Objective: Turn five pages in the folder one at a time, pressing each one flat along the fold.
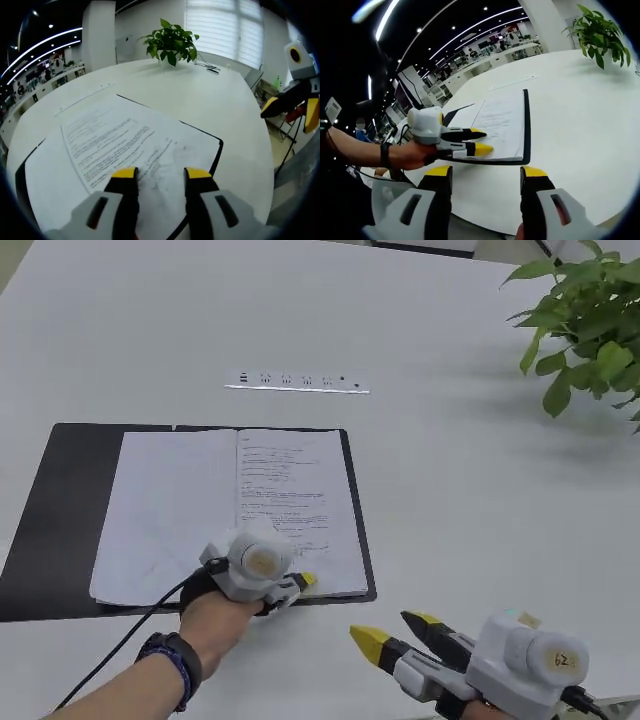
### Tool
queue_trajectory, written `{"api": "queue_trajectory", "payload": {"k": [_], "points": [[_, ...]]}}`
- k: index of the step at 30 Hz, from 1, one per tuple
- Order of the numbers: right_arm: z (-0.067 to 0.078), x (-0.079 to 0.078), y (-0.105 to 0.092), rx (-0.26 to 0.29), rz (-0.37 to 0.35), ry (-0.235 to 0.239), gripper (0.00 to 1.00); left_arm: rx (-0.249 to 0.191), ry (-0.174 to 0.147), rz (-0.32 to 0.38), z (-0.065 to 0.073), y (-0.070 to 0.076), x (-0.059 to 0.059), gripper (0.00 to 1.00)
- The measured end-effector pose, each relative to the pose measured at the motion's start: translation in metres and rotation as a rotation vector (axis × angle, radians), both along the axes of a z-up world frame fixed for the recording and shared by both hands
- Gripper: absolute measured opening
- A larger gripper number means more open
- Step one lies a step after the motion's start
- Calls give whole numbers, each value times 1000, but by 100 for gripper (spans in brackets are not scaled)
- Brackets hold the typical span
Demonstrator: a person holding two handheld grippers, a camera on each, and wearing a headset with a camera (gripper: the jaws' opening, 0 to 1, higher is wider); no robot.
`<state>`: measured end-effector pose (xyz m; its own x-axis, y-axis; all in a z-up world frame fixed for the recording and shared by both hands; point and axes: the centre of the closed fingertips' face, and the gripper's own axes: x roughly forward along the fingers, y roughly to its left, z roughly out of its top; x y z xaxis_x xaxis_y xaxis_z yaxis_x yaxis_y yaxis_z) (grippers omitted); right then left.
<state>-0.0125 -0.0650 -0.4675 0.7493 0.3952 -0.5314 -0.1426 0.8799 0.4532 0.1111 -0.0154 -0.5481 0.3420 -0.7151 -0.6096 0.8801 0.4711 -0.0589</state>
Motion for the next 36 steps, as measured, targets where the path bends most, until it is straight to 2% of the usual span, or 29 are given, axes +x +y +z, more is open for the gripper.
{"api": "queue_trajectory", "payload": {"k": [3,5,7,8,10,12,14,17,20,22,25,29,32,36], "points": [[-2,7,0,-9,14,0,53,3,-1,6,0,1,2,30],[-1,13,-2,-18,19,-2,52,-18,60,26,3,-2,-1,33],[2,18,-6,-14,10,-12,52,-69,103,46,6,-9,-5,40],[3,21,-7,-9,4,-17,52,-85,112,45,7,-13,-8,45],[4,23,-10,-7,-2,-22,52,-93,107,39,8,-20,-12,55],[5,24,-11,-9,-4,-24,52,-120,118,43,9,-29,-16,61],[4,23,-12,-11,-5,-24,52,-125,115,42,8,-34,-20,66],[4,22,-14,-11,-11,-22,52,-102,73,39,5,-36,-22,70],[0,20,-15,-10,-13,-16,52,-60,34,43,2,-30,-15,63],[-2,20,-15,-10,-10,-11,52,-54,23,39,2,-29,-15,58],[-6,23,-14,-12,-2,-6,52,-15,-33,-11,-1,-28,-17,58],[-10,36,-16,-19,14,-8,52,-35,-5,13,1,-27,-14,56],[-17,54,-17,-11,20,-10,50,-54,23,32,3,-24,-9,51],[-24,79,-15,2,35,-12,49,-55,29,32,3,-21,-7,45]]}}
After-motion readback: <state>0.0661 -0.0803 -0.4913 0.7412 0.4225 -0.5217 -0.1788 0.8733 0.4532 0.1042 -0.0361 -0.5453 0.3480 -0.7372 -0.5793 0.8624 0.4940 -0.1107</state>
